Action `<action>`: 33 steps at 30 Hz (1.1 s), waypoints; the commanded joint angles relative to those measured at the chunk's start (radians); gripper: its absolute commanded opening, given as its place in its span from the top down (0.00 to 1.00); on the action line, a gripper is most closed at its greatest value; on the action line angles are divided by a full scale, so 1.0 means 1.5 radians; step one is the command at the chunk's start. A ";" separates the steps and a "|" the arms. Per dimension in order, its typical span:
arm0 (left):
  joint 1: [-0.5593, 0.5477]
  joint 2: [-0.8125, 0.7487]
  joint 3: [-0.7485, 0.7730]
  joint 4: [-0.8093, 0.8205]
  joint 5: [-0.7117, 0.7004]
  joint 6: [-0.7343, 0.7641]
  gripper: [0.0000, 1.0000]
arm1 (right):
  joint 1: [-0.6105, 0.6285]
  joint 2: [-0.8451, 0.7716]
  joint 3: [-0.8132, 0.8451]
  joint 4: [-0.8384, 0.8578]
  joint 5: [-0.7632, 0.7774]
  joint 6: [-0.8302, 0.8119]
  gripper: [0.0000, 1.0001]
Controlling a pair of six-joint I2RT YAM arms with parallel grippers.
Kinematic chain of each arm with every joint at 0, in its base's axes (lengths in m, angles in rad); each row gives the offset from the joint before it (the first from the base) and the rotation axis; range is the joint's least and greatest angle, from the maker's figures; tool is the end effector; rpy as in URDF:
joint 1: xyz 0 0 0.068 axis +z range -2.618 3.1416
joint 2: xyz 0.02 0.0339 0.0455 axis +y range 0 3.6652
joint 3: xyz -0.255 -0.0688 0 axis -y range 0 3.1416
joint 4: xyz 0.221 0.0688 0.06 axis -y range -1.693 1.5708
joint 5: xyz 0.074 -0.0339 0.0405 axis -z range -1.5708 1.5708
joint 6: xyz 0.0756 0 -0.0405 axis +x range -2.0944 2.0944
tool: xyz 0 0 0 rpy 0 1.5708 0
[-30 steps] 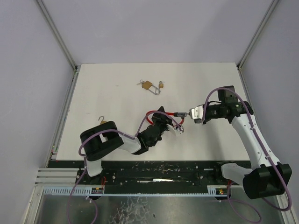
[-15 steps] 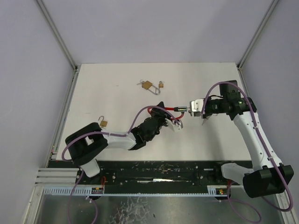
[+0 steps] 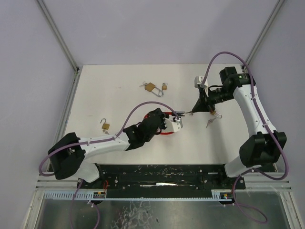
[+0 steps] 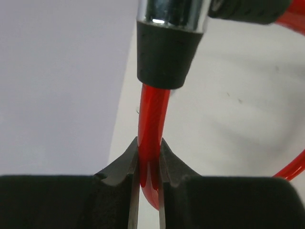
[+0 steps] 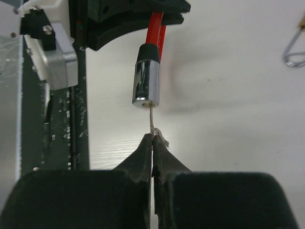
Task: Lock with the key
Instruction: Lock the lock, then place the lock at the center of the board.
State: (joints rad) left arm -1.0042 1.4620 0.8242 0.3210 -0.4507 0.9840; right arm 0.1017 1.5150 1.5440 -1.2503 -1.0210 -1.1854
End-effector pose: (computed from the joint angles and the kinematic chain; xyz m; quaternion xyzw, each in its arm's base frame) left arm 0.2106 -0.2697 0.2394 0.5902 0.5403 0.1752 0.5737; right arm 0.2559 0.0909 0.3278 -0.5835 0.6364 0.3340 0.3781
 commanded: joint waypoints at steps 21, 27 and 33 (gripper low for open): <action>0.086 -0.059 0.026 -0.166 0.185 -0.694 1.00 | -0.115 -0.204 -0.357 0.521 -0.096 0.477 1.00; 0.133 0.059 0.118 -0.120 0.208 -0.820 1.00 | -0.164 -0.204 -0.440 0.655 -0.150 0.551 1.00; 0.153 0.205 0.247 -0.086 0.181 -0.951 1.00 | -0.167 -0.191 -0.474 0.722 -0.149 0.577 1.00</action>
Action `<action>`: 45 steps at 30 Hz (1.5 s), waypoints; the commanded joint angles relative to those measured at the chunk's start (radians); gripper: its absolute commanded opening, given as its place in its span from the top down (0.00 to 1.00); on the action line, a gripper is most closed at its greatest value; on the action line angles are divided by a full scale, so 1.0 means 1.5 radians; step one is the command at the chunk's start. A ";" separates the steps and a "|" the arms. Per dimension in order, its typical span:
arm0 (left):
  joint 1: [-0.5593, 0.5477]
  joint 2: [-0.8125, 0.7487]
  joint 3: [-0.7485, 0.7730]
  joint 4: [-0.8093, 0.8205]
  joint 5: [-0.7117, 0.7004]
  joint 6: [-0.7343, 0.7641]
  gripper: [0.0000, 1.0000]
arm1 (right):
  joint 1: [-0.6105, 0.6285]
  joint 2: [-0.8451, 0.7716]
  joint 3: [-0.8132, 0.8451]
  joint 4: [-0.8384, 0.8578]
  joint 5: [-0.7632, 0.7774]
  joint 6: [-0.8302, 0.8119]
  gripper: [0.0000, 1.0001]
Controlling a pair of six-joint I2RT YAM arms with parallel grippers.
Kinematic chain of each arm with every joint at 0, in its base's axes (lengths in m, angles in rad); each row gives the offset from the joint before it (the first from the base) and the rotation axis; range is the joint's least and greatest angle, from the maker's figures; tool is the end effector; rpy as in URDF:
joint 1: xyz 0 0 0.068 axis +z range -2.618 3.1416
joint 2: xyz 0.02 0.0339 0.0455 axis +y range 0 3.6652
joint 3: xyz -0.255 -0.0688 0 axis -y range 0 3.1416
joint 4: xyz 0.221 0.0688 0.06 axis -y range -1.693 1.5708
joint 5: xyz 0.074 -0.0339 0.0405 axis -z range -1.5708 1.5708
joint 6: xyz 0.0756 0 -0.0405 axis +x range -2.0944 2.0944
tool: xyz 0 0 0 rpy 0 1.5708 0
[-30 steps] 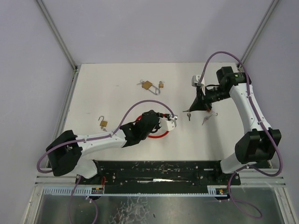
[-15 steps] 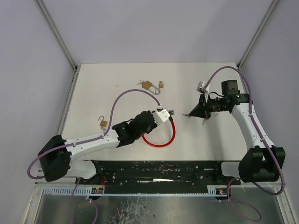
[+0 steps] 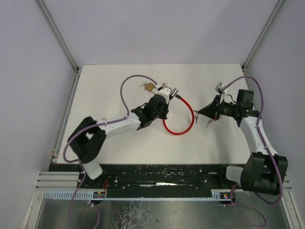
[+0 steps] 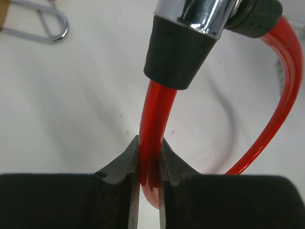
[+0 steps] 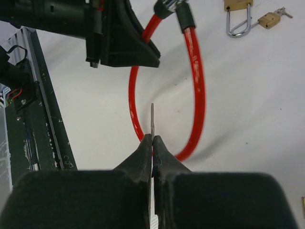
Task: Lock with the key
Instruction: Place the lock at the center of the board.
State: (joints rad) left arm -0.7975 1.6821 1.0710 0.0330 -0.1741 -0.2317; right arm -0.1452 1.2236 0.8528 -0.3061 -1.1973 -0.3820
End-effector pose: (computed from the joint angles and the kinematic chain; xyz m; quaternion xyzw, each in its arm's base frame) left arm 0.2804 -0.2686 0.2081 0.2048 0.8527 -0.1670 0.4506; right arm 0.2478 0.0349 0.2655 -0.3299 0.7110 0.3976 0.4771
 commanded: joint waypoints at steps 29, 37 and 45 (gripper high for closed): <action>0.129 0.483 0.560 -0.069 0.059 -0.456 0.81 | 0.023 0.347 0.163 0.351 0.094 0.363 1.00; 0.140 0.416 0.489 -0.031 0.076 -0.399 0.50 | 0.060 0.466 0.261 0.299 0.156 0.351 1.00; 0.139 0.144 0.164 0.157 0.085 -0.251 0.46 | 0.081 0.513 0.305 0.251 0.184 0.342 1.00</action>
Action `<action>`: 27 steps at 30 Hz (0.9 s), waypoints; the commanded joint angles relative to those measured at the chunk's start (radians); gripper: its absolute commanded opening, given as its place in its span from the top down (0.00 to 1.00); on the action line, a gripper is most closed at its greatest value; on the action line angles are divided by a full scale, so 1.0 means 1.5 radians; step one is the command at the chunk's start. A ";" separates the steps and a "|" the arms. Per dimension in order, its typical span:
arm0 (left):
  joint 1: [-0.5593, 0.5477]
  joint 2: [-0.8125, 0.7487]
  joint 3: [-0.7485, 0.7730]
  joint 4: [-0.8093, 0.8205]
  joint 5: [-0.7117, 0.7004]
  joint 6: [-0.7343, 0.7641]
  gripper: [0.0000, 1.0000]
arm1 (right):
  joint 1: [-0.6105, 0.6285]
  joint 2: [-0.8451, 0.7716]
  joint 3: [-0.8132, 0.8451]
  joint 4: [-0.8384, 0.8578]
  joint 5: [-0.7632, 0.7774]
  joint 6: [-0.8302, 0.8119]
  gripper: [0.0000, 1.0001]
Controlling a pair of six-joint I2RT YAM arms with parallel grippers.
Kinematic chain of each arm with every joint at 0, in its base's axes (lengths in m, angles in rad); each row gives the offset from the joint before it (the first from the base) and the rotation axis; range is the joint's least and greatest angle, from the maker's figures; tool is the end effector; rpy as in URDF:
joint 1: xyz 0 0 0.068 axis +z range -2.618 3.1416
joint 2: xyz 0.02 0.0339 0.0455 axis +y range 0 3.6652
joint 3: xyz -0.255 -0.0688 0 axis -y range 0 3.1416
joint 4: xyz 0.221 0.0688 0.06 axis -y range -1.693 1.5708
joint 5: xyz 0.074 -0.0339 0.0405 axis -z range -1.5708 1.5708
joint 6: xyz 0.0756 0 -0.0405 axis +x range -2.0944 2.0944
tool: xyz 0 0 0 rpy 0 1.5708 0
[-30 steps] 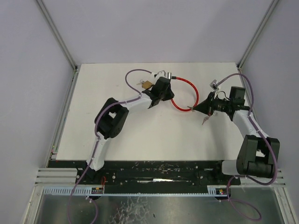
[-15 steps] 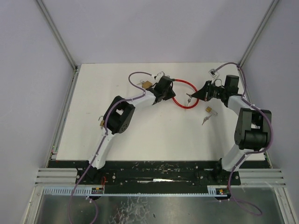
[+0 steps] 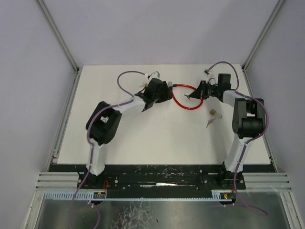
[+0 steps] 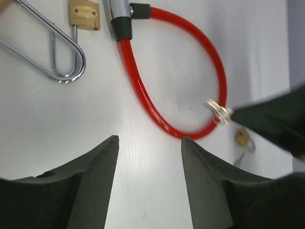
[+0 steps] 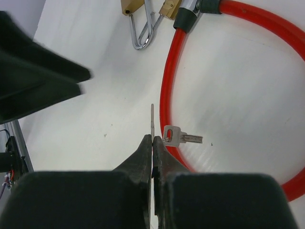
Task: Lock with the key
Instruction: Place the lock at the center of the board, then place the key at the center of the board.
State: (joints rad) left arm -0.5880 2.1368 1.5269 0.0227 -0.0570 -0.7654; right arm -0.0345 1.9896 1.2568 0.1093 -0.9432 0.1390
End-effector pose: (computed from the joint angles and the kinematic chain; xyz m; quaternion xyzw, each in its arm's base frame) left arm 0.4157 -0.2719 0.1685 -0.0915 0.8765 -0.2760 0.3837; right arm 0.4261 0.0465 0.1741 -0.1378 0.8077 0.4250 0.3847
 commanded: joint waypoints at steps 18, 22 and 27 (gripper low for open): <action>0.003 -0.801 -0.778 0.191 -0.083 0.061 0.37 | 0.034 -0.016 0.042 -0.114 0.073 -0.077 0.76; 0.002 -0.897 -0.818 0.139 -0.092 0.007 0.33 | 0.034 -0.089 0.036 -0.142 0.093 -0.126 0.61; 0.002 -0.923 -0.802 0.060 -0.090 -0.030 0.32 | 0.035 -0.206 0.003 -0.147 0.056 -0.161 0.59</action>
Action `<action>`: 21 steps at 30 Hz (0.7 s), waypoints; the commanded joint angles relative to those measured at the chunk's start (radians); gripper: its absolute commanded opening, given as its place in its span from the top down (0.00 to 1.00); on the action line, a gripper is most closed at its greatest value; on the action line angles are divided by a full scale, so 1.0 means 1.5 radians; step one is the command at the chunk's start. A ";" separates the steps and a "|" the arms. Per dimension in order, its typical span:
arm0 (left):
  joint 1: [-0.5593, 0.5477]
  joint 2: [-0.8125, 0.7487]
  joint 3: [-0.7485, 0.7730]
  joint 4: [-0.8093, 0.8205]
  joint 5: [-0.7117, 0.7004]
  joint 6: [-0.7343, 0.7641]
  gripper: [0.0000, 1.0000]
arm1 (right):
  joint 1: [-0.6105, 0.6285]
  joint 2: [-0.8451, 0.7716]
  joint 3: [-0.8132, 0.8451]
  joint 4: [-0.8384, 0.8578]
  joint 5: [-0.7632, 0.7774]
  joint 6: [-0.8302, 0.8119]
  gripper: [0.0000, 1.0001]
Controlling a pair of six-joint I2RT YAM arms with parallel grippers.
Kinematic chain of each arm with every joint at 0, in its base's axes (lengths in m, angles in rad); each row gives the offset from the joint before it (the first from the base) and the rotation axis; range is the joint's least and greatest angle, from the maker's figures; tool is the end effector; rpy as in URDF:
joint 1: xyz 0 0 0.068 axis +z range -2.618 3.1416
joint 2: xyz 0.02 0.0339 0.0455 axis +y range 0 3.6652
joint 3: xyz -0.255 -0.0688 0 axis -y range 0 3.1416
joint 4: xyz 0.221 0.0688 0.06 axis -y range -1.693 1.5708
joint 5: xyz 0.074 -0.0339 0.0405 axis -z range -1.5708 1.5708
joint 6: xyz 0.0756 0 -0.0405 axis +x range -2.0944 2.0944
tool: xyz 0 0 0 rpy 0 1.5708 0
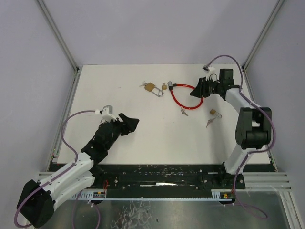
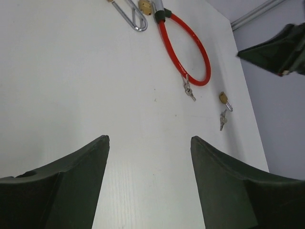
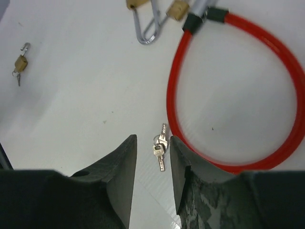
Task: Lock with the key
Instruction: Place the key at the center of the board.
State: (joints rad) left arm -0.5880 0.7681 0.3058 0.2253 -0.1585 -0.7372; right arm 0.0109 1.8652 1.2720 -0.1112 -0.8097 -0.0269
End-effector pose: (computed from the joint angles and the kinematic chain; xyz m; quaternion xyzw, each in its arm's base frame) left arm 0.1777 -0.1041 0.2109 -0.1072 0.7775 -0.3303 0.5244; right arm 0.4063 0.0592 0.2020 -0.1811 0.8310 0.3544 0.3887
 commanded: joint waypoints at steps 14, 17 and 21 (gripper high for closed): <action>0.002 0.040 0.085 -0.234 -0.273 -0.079 0.24 | 0.020 -0.427 -0.120 -0.030 -0.224 0.015 0.51; 0.002 0.094 0.120 -0.299 -0.385 -0.114 0.18 | 0.018 -0.471 -0.197 0.045 -0.213 0.018 0.43; 0.025 0.192 0.179 -0.344 -0.471 -0.109 0.12 | 0.018 -0.450 -0.208 0.063 -0.235 0.028 0.42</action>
State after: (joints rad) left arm -0.5846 0.9581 0.4824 -0.1947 -0.6353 -0.8745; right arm 0.0372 1.1648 0.9604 -0.1120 -1.1091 -0.0154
